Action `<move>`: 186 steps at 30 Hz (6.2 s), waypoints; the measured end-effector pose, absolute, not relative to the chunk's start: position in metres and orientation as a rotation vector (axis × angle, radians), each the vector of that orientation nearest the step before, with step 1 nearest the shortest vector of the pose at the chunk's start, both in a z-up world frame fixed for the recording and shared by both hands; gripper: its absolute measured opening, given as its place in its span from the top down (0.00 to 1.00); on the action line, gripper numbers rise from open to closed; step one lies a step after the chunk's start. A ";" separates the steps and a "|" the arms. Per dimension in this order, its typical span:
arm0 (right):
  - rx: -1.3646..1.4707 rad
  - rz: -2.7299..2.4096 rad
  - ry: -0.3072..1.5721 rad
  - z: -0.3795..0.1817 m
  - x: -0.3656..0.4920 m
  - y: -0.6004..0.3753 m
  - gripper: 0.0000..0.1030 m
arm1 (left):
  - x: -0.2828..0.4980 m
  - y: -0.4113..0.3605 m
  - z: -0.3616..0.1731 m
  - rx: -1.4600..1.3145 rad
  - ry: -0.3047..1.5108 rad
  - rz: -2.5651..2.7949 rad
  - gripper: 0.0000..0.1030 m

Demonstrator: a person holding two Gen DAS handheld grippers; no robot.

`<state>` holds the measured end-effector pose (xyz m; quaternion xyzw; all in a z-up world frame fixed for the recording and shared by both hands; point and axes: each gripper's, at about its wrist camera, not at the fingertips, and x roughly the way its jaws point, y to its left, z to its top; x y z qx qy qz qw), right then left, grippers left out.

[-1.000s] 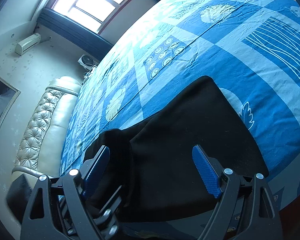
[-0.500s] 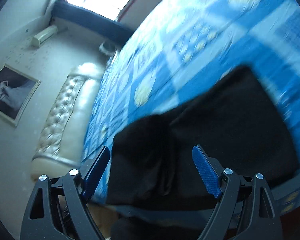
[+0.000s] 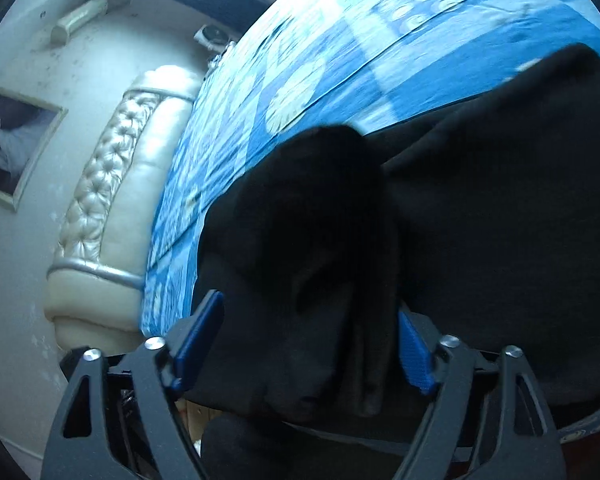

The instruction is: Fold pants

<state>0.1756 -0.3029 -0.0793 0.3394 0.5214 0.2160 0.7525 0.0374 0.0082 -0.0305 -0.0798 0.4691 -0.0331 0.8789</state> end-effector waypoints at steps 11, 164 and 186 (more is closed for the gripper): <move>0.693 0.495 1.052 -0.049 0.168 -0.304 0.87 | 0.037 0.011 -0.035 -0.169 0.988 -0.055 0.04; 0.816 0.412 1.123 -0.106 0.126 -0.362 0.55 | 0.064 0.019 -0.063 -0.417 1.118 -0.350 0.65; 0.842 0.440 1.123 -0.111 0.128 -0.358 0.55 | 0.063 0.016 -0.071 -0.419 1.126 -0.342 0.56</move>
